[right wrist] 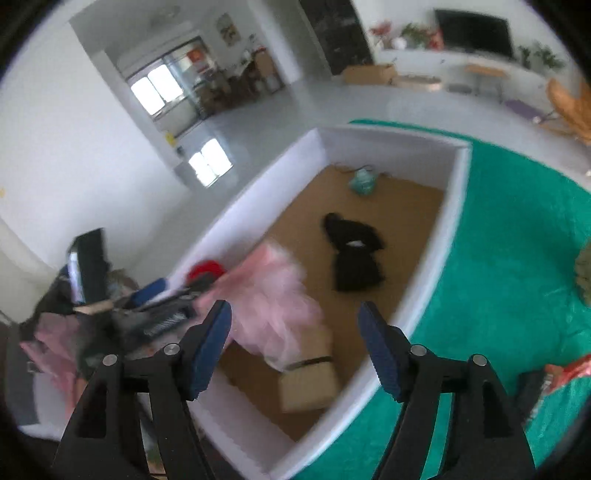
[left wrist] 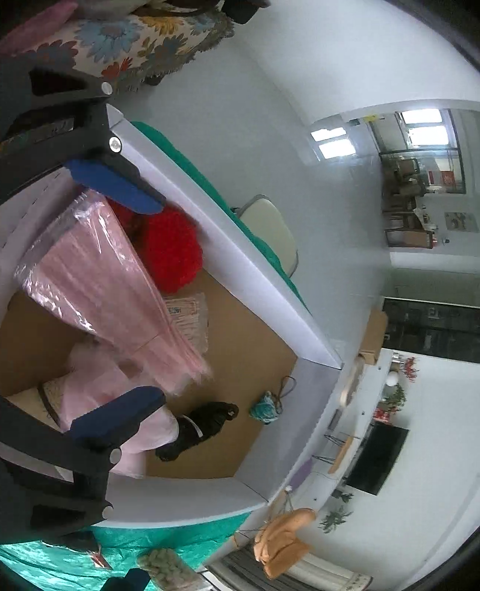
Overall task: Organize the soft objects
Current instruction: 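Carry the pink pack into the cardboard box and release it with the left tool, then return both open tools to the table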
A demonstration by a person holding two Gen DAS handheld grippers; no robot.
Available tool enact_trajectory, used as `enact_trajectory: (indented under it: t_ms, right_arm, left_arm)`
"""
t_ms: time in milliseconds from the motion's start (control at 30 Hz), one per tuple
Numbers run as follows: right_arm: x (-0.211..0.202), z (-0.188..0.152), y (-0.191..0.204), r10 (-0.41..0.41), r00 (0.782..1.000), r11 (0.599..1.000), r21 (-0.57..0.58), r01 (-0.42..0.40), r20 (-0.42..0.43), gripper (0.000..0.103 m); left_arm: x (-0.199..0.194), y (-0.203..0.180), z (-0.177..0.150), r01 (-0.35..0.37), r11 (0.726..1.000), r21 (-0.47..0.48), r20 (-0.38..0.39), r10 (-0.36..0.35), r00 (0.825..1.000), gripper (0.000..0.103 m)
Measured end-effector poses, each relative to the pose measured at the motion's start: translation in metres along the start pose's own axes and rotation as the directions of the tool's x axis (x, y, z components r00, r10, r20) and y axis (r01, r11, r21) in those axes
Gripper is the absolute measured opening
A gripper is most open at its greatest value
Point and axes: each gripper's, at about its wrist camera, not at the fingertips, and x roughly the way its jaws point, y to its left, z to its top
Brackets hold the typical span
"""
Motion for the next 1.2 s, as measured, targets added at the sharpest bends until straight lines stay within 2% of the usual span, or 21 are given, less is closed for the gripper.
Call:
enact_trajectory:
  t_ms: [133,233,333,400,467,533,567,600,667,733,767,833,900,967,1000,1067,1200]
  right_arm:
    - [-0.032,-0.013,-0.058,-0.134,0.986,0.990,0.056,0.128,0.104,0.074]
    - [-0.056,-0.033,-0.114,-0.285,0.944,0.953,0.156,0.261,0.166,0.074]
    - [-0.077,-0.062,-0.169,-0.410,0.895,0.896,0.263,0.359,0.175,0.074]
    - [-0.087,-0.090,-0.210,-0.501,0.854,0.839,0.323,0.438,0.143,0.074]
    - [-0.101,-0.116,-0.238,-0.550,0.829,0.797,0.361,0.484,0.103,0.074]
    - [-0.114,-0.149,-0.272,-0.614,0.787,0.736,0.404,0.544,0.059,0.074]
    - [-0.119,-0.157,-0.281,-0.632,0.773,0.717,0.414,0.562,0.045,0.074]
    - [-0.124,-0.171,-0.297,-0.668,0.744,0.680,0.425,0.598,0.020,0.074]
    - [-0.138,-0.181,-0.318,-0.712,0.702,0.629,0.433,0.646,-0.015,0.074]
    - [-0.144,-0.193,-0.329,-0.732,0.680,0.599,0.444,0.666,-0.032,0.074]
    - [-0.147,-0.197,-0.332,-0.737,0.675,0.591,0.452,0.668,-0.035,0.074]
    - [-0.147,-0.200,-0.334,-0.741,0.670,0.580,0.463,0.671,-0.043,0.074]
    - [-0.144,-0.205,-0.339,-0.737,0.674,0.581,0.463,0.670,-0.052,0.074]
    - [-0.137,-0.214,-0.342,-0.728,0.681,0.582,0.454,0.674,-0.079,0.075]
    - [-0.140,-0.213,-0.341,-0.732,0.679,0.583,0.458,0.671,-0.063,0.077]
    - [-0.142,-0.216,-0.348,-0.723,0.688,0.586,0.466,0.663,-0.070,0.078]
    - [-0.142,-0.219,-0.347,-0.727,0.683,0.581,0.463,0.669,-0.075,0.079]
  left_arm:
    - [-0.015,-0.018,-0.001,0.050,0.999,0.005,0.057,-0.050,0.997,0.094]
    - [-0.026,-0.046,0.004,0.125,0.992,0.026,0.100,-0.127,0.987,0.094]
    - [-0.038,-0.085,0.002,0.202,0.976,0.080,0.107,-0.210,0.972,0.094]
    - [-0.044,-0.114,-0.007,0.256,0.957,0.137,0.092,-0.269,0.959,0.094]
    - [-0.047,-0.141,-0.015,0.301,0.937,0.178,0.062,-0.316,0.947,0.094]
    - [-0.053,-0.160,-0.021,0.351,0.914,0.202,0.044,-0.367,0.929,0.094]
    - [-0.058,-0.173,-0.029,0.385,0.896,0.220,0.028,-0.400,0.916,0.094]
    - [-0.063,-0.185,-0.033,0.409,0.882,0.234,0.017,-0.424,0.905,0.094]
    - [-0.071,-0.209,-0.045,0.454,0.850,0.266,-0.010,-0.469,0.883,0.094]
    - [-0.077,-0.234,-0.064,0.498,0.810,0.309,-0.055,-0.508,0.860,0.094]
    - [-0.077,-0.248,-0.076,0.511,0.791,0.337,-0.086,-0.515,0.853,0.094]
    - [-0.073,-0.266,-0.091,0.520,0.771,0.368,-0.140,-0.506,0.851,0.094]
    - [-0.066,-0.282,-0.111,0.534,0.752,0.387,-0.190,-0.501,0.844,0.094]
    - [-0.059,-0.291,-0.126,0.538,0.743,0.399,-0.218,-0.493,0.842,0.094]
    - [-0.054,-0.292,-0.135,0.534,0.738,0.412,-0.230,-0.483,0.845,0.094]
    - [-0.043,-0.297,-0.143,0.525,0.737,0.426,-0.245,-0.464,0.851,0.094]
    - [-0.020,-0.302,-0.159,0.508,0.743,0.435,-0.268,-0.432,0.861,0.094]
